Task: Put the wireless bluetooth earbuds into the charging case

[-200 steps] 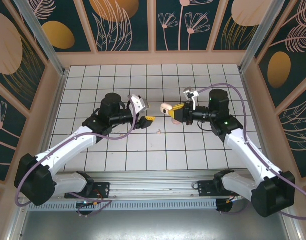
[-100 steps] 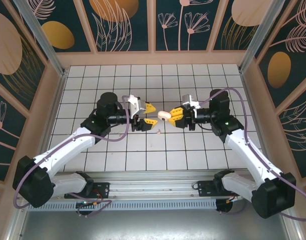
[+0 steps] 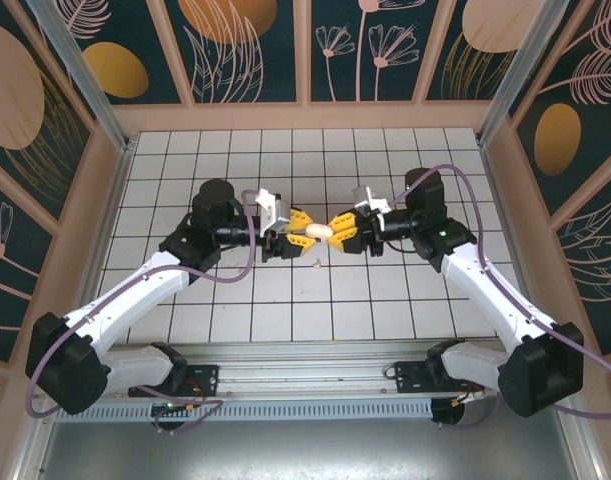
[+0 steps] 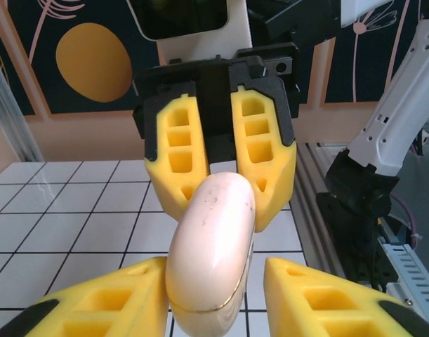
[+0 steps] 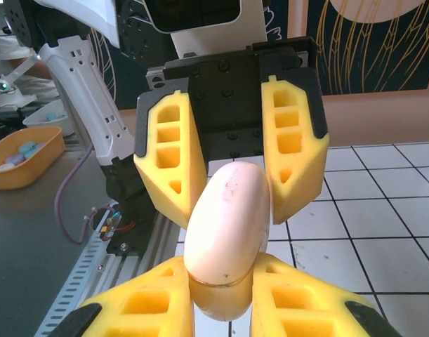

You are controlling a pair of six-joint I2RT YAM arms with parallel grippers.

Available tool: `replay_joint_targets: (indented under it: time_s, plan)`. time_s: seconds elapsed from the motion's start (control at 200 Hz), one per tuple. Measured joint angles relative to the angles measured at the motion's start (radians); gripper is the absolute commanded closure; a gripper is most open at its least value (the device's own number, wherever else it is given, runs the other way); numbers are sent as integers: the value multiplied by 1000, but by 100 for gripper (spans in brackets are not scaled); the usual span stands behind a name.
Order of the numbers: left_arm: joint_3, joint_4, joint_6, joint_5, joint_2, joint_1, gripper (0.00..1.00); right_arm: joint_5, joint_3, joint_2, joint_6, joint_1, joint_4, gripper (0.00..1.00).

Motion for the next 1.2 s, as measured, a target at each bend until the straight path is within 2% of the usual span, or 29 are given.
replay_joint_targets:
  time_s: [0.175,0.335,0.405,0.485,0.631,0.756,1.076,1.201]
  plan:
    - [6,-31,23,4,3,7,79,-4,10,13,-4,6,-13,78]
    - [11,-63,47,-18,3,5,82,30,20,13,-17,9,-45,59]
    - [20,-104,66,-47,3,5,82,85,38,8,-29,13,-70,51]
    - [46,-163,96,-89,3,5,82,180,56,-19,-50,20,-114,48]
    - [84,-234,147,-147,3,5,81,372,106,-84,-126,84,-200,47]
    - [90,-273,171,-172,4,5,81,475,161,-89,-196,155,-268,47]
    - [90,-303,182,-178,10,5,82,541,225,21,-273,211,-375,48]
    - [90,-303,182,-177,10,5,82,544,230,31,-286,211,-396,54]
